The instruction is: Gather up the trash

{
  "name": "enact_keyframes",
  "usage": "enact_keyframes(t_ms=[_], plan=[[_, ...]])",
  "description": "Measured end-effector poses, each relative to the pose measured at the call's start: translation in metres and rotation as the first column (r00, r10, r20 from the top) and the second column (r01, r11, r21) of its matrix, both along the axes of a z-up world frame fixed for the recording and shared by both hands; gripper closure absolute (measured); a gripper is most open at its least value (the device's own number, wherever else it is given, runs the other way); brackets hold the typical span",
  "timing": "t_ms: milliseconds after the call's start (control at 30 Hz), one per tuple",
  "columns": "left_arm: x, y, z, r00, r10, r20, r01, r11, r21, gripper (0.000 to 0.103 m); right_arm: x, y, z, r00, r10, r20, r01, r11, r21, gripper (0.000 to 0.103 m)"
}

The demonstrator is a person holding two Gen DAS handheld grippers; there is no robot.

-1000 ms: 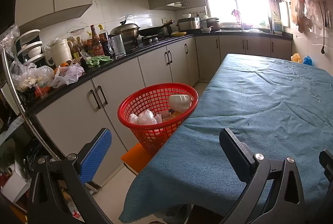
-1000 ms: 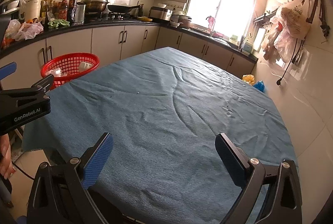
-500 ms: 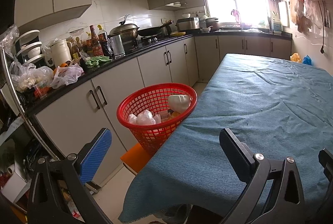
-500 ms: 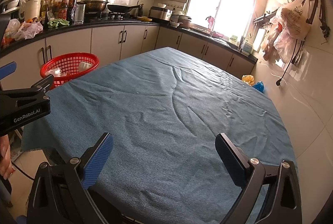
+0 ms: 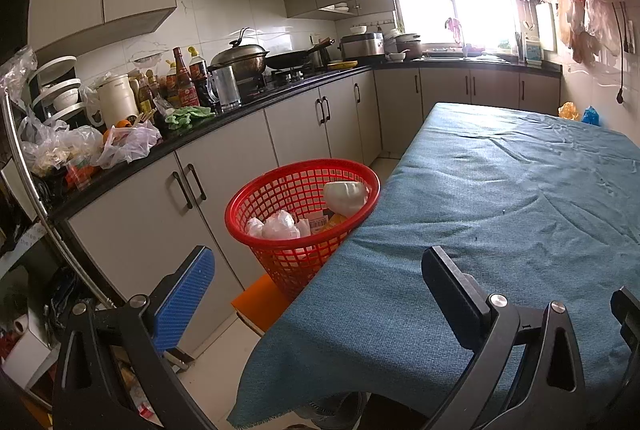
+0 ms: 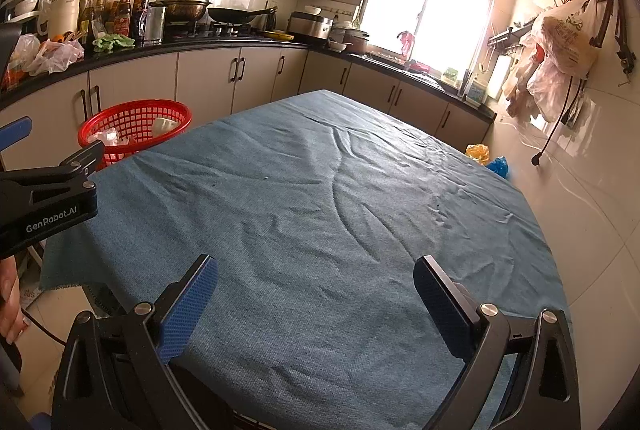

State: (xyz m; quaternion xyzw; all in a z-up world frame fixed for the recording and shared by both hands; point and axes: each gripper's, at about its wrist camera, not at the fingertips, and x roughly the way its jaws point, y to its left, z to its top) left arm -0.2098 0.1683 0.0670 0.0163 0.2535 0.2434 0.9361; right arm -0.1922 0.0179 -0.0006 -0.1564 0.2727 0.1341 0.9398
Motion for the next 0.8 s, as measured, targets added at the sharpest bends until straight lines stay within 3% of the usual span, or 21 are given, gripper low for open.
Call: enact_keyframes(t_ms=[633, 733, 800], plan=[[0.006, -0.004, -0.002, 1.000, -0.018, -0.012, 0.018, 1.000, -0.011, 0.000, 0.001, 0.001, -0.003, 1.000, 0.001, -0.010, -0.001, 1.000, 0.006, 0.003], [0.013, -0.010, 0.001, 0.996, -0.087, -0.024, 0.085, 0.994, -0.070, 0.000, 0.010, -0.010, -0.003, 0.999, -0.014, -0.043, 0.016, 0.999, 0.039, 0.003], [0.027, -0.026, 0.004, 0.978, -0.205, -0.041, 0.198, 0.971, -0.135, 0.000, 0.024, -0.027, -0.002, 0.995, -0.070, -0.070, 0.074, 0.995, 0.063, 0.003]])
